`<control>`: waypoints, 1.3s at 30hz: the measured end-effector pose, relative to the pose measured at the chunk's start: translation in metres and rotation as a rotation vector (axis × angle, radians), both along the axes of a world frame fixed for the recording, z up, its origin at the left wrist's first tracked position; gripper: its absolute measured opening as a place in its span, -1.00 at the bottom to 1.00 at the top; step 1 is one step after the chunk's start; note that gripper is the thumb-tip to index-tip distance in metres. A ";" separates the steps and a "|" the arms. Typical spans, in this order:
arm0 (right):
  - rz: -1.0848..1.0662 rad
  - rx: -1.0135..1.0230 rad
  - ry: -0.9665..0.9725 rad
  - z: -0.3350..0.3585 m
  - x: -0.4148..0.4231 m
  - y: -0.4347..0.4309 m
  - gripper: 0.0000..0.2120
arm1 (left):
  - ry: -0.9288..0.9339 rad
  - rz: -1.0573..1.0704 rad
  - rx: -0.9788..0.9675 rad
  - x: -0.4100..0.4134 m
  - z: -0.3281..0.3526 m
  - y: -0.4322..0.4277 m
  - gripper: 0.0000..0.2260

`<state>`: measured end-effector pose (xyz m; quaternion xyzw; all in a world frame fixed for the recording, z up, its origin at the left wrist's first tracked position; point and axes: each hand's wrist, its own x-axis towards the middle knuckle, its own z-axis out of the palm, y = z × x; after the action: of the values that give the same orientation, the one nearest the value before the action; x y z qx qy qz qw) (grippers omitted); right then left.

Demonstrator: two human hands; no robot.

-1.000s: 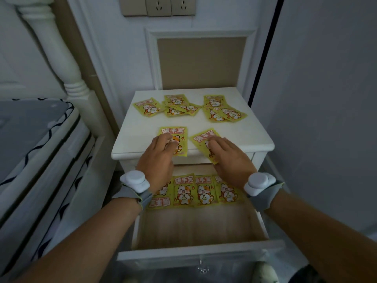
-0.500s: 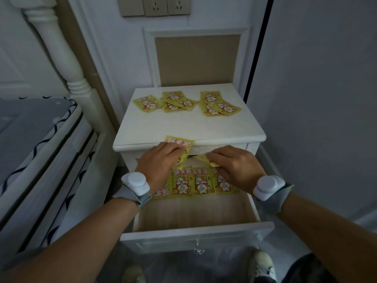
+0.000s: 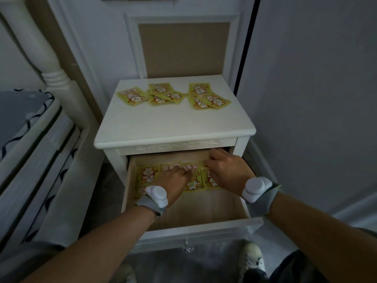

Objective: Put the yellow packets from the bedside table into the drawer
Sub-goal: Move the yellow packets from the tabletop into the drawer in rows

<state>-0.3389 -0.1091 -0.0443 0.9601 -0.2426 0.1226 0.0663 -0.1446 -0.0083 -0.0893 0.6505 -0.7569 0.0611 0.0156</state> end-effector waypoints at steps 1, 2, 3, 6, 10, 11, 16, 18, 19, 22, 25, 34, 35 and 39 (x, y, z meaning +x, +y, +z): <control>-0.005 0.004 0.014 -0.004 0.000 -0.001 -0.88 | 0.002 0.008 0.025 -0.003 -0.004 -0.004 -0.63; -0.021 0.014 0.033 -0.011 -0.002 -0.006 -0.88 | 0.015 0.015 0.053 -0.007 -0.012 -0.012 -0.63; -0.038 0.035 0.050 -0.016 -0.003 -0.009 -0.88 | 0.022 0.025 0.091 -0.009 -0.018 -0.017 -0.64; -0.053 0.101 0.125 -0.029 -0.008 -0.014 -0.92 | 0.022 0.046 0.166 -0.018 -0.025 -0.024 -0.76; -0.079 0.173 0.205 -0.042 -0.009 -0.017 -0.89 | 0.081 0.040 0.191 -0.016 -0.036 -0.034 -0.86; -0.094 0.184 0.220 -0.046 -0.011 -0.017 -0.86 | 0.124 0.037 0.193 -0.016 -0.039 -0.037 -0.83; -0.093 0.212 0.262 -0.058 -0.011 -0.010 -0.82 | 0.258 0.054 0.242 -0.010 -0.047 -0.038 -0.66; -0.104 0.230 0.284 -0.062 -0.010 -0.009 -0.80 | 0.275 0.067 0.249 -0.011 -0.048 -0.038 -0.59; -0.115 0.233 0.298 -0.065 -0.009 -0.009 -0.77 | 0.280 0.072 0.253 -0.011 -0.048 -0.038 -0.55; -0.175 0.270 0.357 -0.071 -0.005 -0.013 -0.72 | 0.273 0.061 0.238 -0.008 -0.049 -0.039 -0.43; -0.223 0.342 0.373 -0.073 -0.001 -0.014 -0.72 | 0.234 0.047 0.187 -0.008 -0.052 -0.035 -0.36; -0.236 0.399 0.309 -0.078 0.003 -0.010 -0.53 | 0.220 0.027 0.151 -0.006 -0.058 -0.027 -0.33; -0.239 0.409 0.312 -0.079 0.003 -0.010 -0.53 | 0.220 0.026 0.153 -0.007 -0.057 -0.027 -0.33; -0.245 0.433 0.320 -0.082 0.004 -0.012 -0.54 | 0.232 0.036 0.204 -0.007 -0.053 -0.026 -0.37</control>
<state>-0.3350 -0.1207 -0.1266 0.9226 -0.3634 -0.0940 -0.0884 -0.1511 -0.0344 -0.1423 0.6648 -0.7406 -0.0913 0.0358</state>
